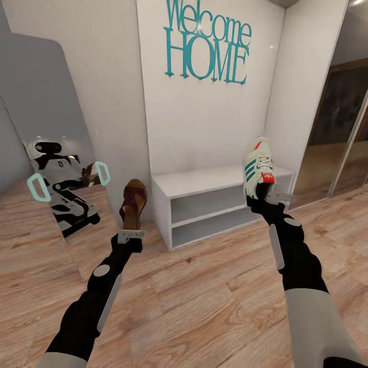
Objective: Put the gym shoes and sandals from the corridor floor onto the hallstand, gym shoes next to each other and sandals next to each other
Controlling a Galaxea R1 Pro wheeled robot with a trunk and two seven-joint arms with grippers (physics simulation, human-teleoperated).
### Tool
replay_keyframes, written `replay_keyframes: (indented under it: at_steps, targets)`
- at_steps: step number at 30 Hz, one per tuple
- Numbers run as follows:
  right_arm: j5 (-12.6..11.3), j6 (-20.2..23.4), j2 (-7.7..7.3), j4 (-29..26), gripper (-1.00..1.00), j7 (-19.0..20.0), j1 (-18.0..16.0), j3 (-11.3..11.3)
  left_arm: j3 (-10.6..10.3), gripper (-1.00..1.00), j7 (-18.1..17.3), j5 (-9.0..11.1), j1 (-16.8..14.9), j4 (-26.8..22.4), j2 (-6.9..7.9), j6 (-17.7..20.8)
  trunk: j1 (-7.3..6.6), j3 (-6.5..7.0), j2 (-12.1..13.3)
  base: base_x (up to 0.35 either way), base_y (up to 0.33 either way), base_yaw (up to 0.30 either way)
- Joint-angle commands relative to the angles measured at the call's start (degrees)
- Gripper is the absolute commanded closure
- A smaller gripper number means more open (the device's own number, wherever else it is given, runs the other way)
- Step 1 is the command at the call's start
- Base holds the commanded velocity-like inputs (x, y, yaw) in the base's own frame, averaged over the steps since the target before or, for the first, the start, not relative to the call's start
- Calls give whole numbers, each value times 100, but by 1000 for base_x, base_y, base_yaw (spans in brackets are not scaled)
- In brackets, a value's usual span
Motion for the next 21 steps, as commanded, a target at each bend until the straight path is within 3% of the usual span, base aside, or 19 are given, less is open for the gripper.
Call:
replay_keyframes:
  at_steps: [1, 21]
  targets:
    - [5, 33, 3, -11, 100, 0, -3, -8, -3, 100, -6, -26, -4, -7, -1, 34, -1, 0, -3, 0, 0, 244]
    - [13, 33, 3, -11, 100, 0, -3, -8, -3, 100, -6, -26, -4, -7, -1, 34, -1, 112, -3, 0, 0, 243]
